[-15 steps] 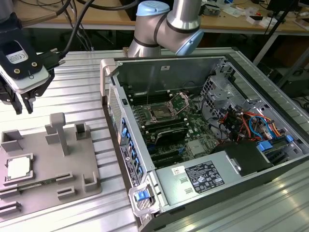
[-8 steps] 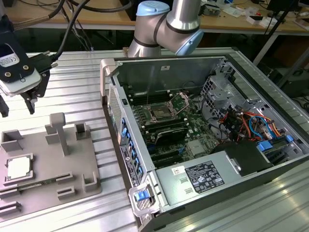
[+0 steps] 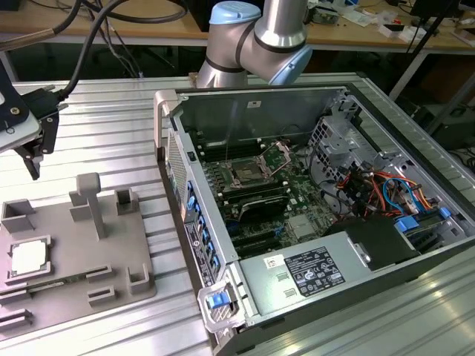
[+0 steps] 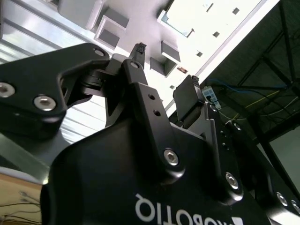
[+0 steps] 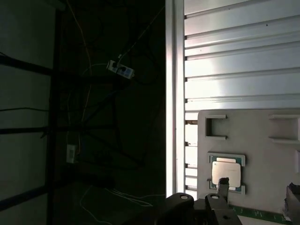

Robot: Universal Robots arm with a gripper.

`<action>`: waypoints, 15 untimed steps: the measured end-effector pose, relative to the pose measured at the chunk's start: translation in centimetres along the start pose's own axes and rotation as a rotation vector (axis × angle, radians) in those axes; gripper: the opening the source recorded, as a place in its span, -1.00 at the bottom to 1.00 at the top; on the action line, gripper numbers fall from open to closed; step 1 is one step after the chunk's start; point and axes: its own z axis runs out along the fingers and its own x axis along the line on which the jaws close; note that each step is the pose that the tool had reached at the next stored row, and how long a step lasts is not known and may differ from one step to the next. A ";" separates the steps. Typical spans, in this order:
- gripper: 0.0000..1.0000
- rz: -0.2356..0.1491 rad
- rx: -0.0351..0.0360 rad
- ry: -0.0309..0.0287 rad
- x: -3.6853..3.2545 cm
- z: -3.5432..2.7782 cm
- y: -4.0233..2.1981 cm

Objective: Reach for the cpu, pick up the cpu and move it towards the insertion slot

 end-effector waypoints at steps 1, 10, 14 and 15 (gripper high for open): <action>0.05 0.000 0.0000 0.0000 0.00 0.00 0.00; 0.05 0.000 0.0000 0.0000 0.02 0.12 -0.12; 0.05 0.000 0.0000 0.0000 0.02 0.14 -0.12; 0.05 0.000 -0.0001 -0.0001 0.02 0.17 -0.12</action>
